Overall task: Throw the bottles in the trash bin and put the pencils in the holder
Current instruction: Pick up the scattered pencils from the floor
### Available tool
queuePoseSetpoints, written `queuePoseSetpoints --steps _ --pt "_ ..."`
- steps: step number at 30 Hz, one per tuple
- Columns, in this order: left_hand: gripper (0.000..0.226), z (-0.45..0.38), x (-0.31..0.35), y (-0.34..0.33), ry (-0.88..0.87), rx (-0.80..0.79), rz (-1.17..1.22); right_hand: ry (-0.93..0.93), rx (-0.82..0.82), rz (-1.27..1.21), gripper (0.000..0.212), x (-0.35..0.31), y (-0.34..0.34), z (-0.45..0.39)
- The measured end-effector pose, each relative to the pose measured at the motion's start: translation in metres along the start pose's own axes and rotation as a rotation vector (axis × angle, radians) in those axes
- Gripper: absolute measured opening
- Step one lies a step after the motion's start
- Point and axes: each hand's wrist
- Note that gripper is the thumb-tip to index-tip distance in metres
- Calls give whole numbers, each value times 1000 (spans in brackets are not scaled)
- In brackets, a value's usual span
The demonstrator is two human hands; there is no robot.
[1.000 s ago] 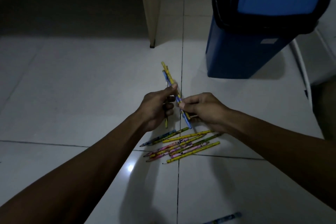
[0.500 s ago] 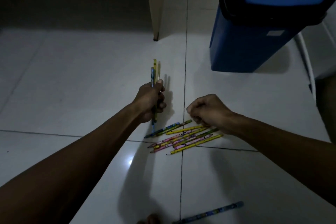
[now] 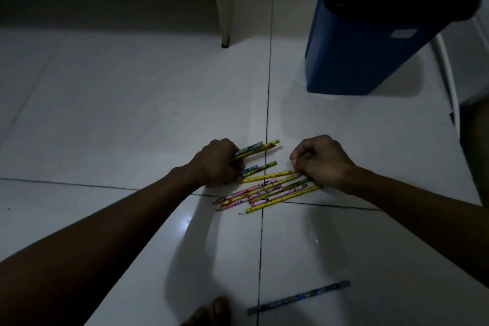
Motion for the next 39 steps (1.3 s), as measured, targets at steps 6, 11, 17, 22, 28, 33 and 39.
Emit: queuePoseSetpoints --steps 6,11,17,22,28,33,39 --pt "28 8 9 -4 -72 71 -269 51 45 31 10 2 0 3" --pt "31 14 14 -23 -154 42 -417 50 78 54 12 7 3 5" --pt "25 14 15 -23 -168 76 -437 42 110 54 13 11 8 11" --pt "22 12 17 -19 -178 52 -512 23 115 39 13 15 12 16" --pt "28 9 14 -16 -171 36 -605 -110 101 -70 13 18 13 20" --pt "16 11 21 5 -57 -105 18 -470 3 -531 17 5 10 15" --pt "19 22 38 20 28 -251 645 -508 -177 -980 34 -14 13 3"
Point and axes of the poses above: each hand's wrist, its own z-axis away from the middle knuckle, its own y-axis out of the back of the hand, x = y × z, and after that the axes turned 4 degrees about -y, right-handed
